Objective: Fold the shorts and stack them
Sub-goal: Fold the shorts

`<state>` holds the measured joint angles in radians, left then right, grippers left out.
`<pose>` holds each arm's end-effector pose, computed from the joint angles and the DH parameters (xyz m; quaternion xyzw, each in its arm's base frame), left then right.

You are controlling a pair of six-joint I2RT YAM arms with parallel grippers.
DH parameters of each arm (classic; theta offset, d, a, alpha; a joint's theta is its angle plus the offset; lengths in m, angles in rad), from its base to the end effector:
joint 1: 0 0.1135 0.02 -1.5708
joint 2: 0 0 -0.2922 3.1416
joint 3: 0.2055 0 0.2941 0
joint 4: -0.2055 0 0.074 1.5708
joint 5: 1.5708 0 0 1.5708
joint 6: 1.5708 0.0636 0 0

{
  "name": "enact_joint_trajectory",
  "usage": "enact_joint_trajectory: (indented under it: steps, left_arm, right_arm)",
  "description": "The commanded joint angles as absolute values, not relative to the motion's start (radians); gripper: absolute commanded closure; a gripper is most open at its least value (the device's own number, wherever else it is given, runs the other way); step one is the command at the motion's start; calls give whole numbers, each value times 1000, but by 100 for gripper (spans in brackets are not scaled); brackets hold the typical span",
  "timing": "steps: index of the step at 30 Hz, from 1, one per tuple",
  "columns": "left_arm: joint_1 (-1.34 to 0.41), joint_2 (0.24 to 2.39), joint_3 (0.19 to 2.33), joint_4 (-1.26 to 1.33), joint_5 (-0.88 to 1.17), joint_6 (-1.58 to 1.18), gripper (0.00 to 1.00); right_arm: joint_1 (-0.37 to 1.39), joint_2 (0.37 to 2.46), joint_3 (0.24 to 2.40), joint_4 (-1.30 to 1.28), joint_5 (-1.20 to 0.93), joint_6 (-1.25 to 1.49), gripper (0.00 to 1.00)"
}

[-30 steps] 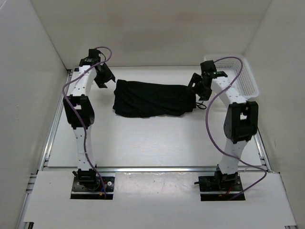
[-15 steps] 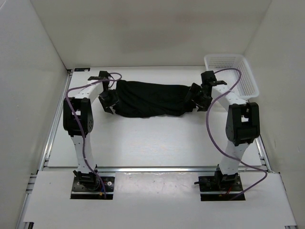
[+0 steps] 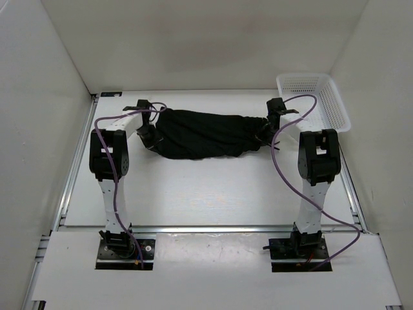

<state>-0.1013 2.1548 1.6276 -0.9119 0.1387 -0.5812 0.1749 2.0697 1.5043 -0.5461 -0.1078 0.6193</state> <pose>0.4748 -0.0571 0.1285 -0.2321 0.9680 -0.0871 0.0387 0.4871 0.0930 0.1435 0.2023 0.9511 0.1363 0.1893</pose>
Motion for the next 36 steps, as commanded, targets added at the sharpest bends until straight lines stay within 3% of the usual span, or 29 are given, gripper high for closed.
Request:
enact_joint_trajectory:
  steps: [1, 2, 8, 16, 19, 20, 21, 22, 23, 25, 27, 30, 33, 36]
  left_arm:
    - [-95, 2119, 1612, -897, 63, -603, 90]
    - [-86, 2102, 1589, -908, 51, -612, 90]
    - [-9, 1916, 1445, -917, 40, -603, 90]
    - [12, 1620, 1059, -917, 28, -641, 90]
    - [-7, 1537, 961, -917, 47, -641, 90]
    - [-8, 1514, 942, -917, 72, -641, 90]
    - [-26, 1505, 928, -917, 87, -650, 90]
    - [-61, 1505, 928, -917, 104, -650, 83]
    - [-70, 1477, 928, -917, 142, -650, 69]
    - [-71, 1445, 928, -917, 155, -650, 54]
    - [-71, 1404, 952, -931, 135, -650, 41]
    - [-71, 1393, 1025, -989, 66, -650, 32]
    - [-43, 1413, 1080, -989, 17, -629, 32]
    - [-21, 1482, 1126, -954, -15, -608, 42]
  right_arm:
    - [187, 2037, 1476, -540, -98, 614, 96]
    - [187, 2023, 1461, -540, -98, 603, 100]
    - [205, 1862, 1257, -563, -63, 572, 100]
    - [284, 1542, 885, -594, -44, 572, 100]
    - [298, 1424, 767, -603, -35, 583, 87]
    - [298, 1375, 737, -603, -35, 583, 65]
    - [298, 1353, 727, -603, -35, 583, 52]
    - [298, 1333, 727, -613, -35, 583, 41]
    - [298, 1304, 727, -623, -35, 583, 28]
    - [298, 1293, 727, -635, -35, 571, 20]
    - [298, 1281, 750, -644, -15, 558, 17]
    - [298, 1292, 785, -644, -6, 532, 17]
    - [298, 1310, 785, -608, -59, 523, 21]
    - [298, 1339, 741, -522, -118, 537, 28]
